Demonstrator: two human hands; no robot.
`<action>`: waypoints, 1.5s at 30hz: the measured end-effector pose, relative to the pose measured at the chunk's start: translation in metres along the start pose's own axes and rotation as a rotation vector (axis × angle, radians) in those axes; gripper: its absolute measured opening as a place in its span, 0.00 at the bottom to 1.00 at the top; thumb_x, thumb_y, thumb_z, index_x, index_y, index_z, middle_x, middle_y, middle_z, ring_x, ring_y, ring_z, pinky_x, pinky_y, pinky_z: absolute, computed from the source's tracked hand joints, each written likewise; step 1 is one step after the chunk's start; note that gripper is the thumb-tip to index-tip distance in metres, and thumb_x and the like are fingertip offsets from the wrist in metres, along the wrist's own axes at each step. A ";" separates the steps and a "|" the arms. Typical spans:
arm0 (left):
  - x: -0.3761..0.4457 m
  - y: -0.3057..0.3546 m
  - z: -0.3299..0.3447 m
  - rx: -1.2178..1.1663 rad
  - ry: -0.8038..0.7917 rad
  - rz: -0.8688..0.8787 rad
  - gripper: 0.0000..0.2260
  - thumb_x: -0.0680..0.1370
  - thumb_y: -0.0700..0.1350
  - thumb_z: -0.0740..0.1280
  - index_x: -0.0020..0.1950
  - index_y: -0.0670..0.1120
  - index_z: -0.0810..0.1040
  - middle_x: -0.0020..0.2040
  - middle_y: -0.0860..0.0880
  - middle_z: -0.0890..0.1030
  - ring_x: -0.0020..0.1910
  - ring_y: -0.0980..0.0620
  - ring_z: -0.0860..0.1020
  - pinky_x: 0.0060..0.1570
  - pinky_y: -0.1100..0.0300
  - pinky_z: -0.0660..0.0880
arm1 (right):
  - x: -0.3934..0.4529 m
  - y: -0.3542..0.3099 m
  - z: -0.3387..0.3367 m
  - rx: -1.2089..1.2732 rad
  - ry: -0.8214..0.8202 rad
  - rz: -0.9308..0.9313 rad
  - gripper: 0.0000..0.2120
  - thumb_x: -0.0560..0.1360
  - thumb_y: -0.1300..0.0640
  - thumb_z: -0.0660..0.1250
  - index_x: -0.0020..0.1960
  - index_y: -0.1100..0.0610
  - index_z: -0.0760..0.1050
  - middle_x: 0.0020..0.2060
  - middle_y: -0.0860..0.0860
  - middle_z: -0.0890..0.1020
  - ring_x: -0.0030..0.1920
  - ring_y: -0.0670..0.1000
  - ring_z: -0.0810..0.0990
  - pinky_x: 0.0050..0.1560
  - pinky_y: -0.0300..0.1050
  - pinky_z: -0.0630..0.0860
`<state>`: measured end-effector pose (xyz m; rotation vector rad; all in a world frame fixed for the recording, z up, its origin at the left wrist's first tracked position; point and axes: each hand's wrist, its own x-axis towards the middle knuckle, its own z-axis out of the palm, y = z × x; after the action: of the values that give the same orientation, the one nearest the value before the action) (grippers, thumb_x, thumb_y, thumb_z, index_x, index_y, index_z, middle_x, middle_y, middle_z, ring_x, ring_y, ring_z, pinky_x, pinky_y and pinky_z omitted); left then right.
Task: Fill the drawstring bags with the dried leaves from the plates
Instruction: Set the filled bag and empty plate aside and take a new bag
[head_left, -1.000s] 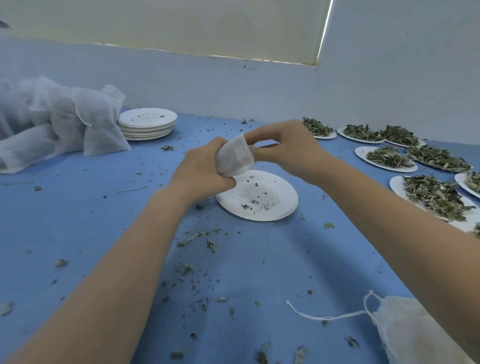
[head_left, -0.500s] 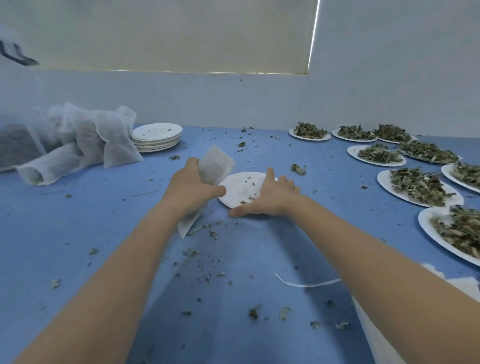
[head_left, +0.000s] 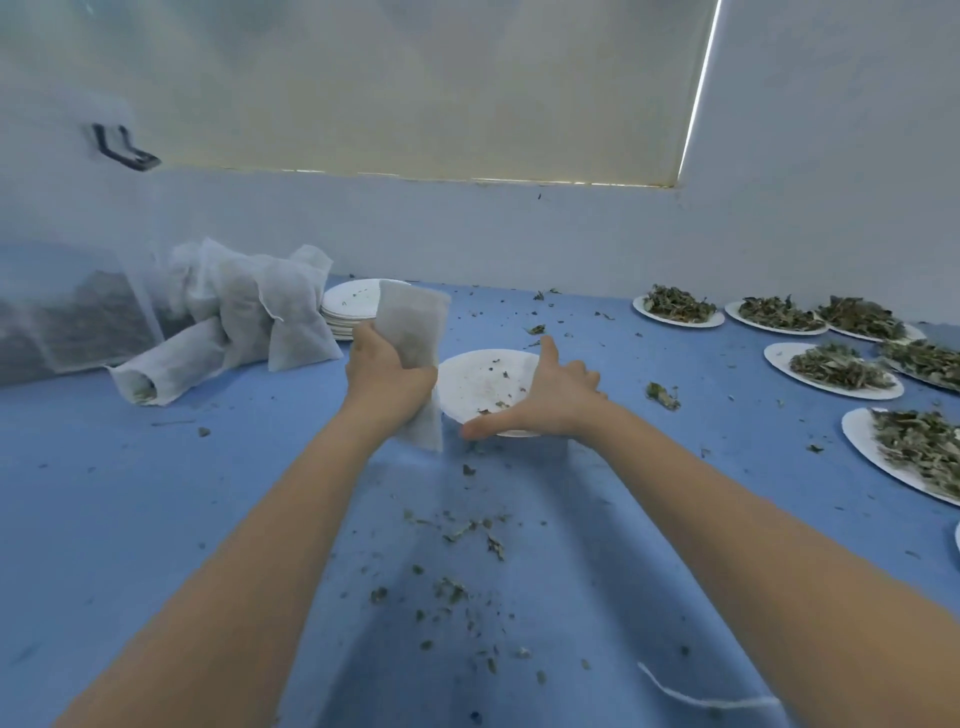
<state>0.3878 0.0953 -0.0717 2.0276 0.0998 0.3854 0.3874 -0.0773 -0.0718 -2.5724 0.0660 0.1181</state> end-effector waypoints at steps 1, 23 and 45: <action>0.010 -0.001 -0.005 0.000 0.036 0.002 0.26 0.72 0.39 0.67 0.66 0.40 0.58 0.61 0.44 0.68 0.60 0.44 0.69 0.57 0.51 0.70 | 0.010 -0.013 -0.001 0.030 0.009 -0.033 0.71 0.47 0.31 0.77 0.75 0.46 0.36 0.70 0.57 0.57 0.70 0.59 0.54 0.65 0.56 0.60; 0.226 -0.104 -0.034 0.448 0.344 -0.140 0.35 0.75 0.43 0.68 0.73 0.35 0.50 0.67 0.34 0.62 0.66 0.38 0.64 0.65 0.50 0.64 | 0.255 -0.164 0.074 -0.148 0.040 -0.216 0.61 0.55 0.25 0.70 0.76 0.54 0.49 0.72 0.59 0.56 0.73 0.61 0.49 0.70 0.52 0.51; 0.108 0.068 0.144 0.309 -0.236 0.063 0.21 0.77 0.36 0.63 0.68 0.38 0.61 0.66 0.39 0.58 0.46 0.44 0.71 0.44 0.57 0.69 | 0.133 0.034 -0.083 -0.137 0.139 -0.007 0.48 0.64 0.34 0.71 0.74 0.56 0.55 0.70 0.57 0.61 0.70 0.59 0.58 0.66 0.53 0.61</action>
<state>0.5288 -0.0340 -0.0484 2.3704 -0.0541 0.1739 0.5233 -0.1538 -0.0328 -2.7147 0.1038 -0.0609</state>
